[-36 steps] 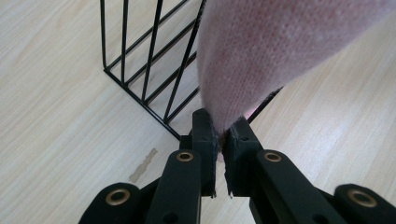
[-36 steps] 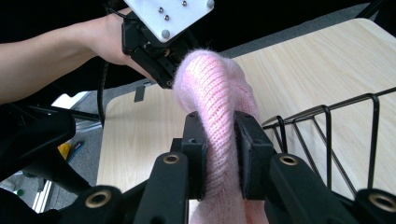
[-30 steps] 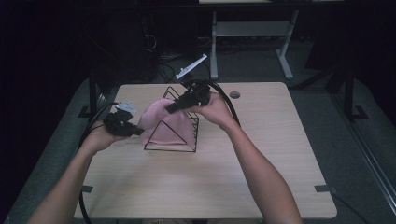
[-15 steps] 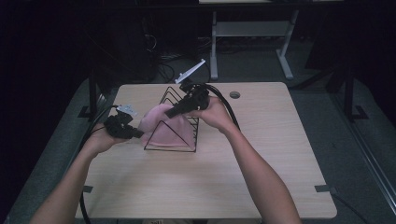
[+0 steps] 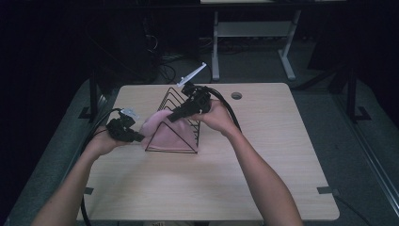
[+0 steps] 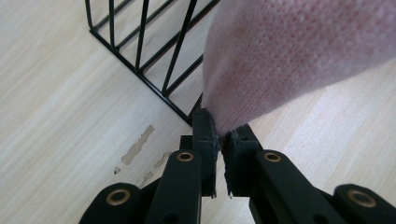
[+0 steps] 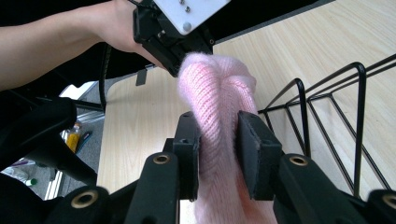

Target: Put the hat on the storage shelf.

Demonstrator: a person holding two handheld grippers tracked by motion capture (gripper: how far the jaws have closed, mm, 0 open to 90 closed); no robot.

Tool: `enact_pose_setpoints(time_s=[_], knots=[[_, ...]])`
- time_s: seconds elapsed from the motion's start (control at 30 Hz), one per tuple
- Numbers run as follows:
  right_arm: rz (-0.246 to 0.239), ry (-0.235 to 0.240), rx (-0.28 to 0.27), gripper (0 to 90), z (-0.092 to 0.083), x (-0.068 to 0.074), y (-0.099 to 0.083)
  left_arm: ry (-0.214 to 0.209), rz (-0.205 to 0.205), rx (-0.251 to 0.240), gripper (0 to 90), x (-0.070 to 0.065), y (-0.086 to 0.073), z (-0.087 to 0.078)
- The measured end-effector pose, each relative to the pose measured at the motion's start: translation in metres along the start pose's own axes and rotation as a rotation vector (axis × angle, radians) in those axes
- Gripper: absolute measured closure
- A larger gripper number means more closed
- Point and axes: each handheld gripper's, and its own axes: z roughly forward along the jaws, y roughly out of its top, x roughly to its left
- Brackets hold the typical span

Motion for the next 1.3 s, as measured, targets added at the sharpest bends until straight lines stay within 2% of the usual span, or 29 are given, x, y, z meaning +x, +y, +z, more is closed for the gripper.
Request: enact_pose_setpoints(time_s=[0.1,0.2,0.33,0.47,0.57,0.7,0.8,1.03,1.1,1.17,1.3], knots=[[0.004,-0.002,0.000,70.8,0.000,-0.001,-0.002,-0.006,-0.016,0.001,84.6,0.000,-0.003,0.004],[0.005,-0.001,-0.002,72.1,-0.001,-0.001,-0.003,-0.002,-0.007,0.005,84.6,0.000,-0.003,0.004],[0.005,-0.003,0.002,72.2,-0.001,-0.001,-0.003,-0.004,-0.017,0.007,84.6,0.000,-0.004,0.006],[-0.004,-0.009,-0.012,70.9,-0.002,0.002,-0.006,0.007,0.004,0.009,83.1,-0.001,-0.004,0.004],[-0.007,-0.020,-0.025,68.8,-0.004,0.004,-0.008,0.000,0.005,-0.013,81.8,-0.003,-0.005,0.001],[0.015,-0.014,-0.046,63.8,-0.010,0.005,-0.011,-0.009,-0.012,-0.042,76.6,-0.003,-0.007,-0.004],[0.008,-0.015,-0.062,62.8,-0.015,0.005,-0.013,-0.009,-0.019,-0.059,72.8,-0.003,-0.008,-0.008],[0.019,-0.014,-0.071,59.5,-0.022,0.004,-0.017,-0.007,-0.028,-0.070,69.2,-0.003,-0.009,-0.010],[0.023,-0.026,-0.072,57.3,-0.026,0.003,-0.018,-0.024,-0.039,-0.088,66.2,-0.004,-0.010,-0.011],[0.020,-0.061,-0.057,55.1,-0.030,0.004,-0.019,-0.028,-0.040,-0.097,64.9,-0.004,-0.009,-0.013],[0.030,-0.068,-0.062,53.3,-0.037,0.002,-0.023,-0.032,-0.040,-0.097,63.7,-0.004,-0.010,-0.013]])
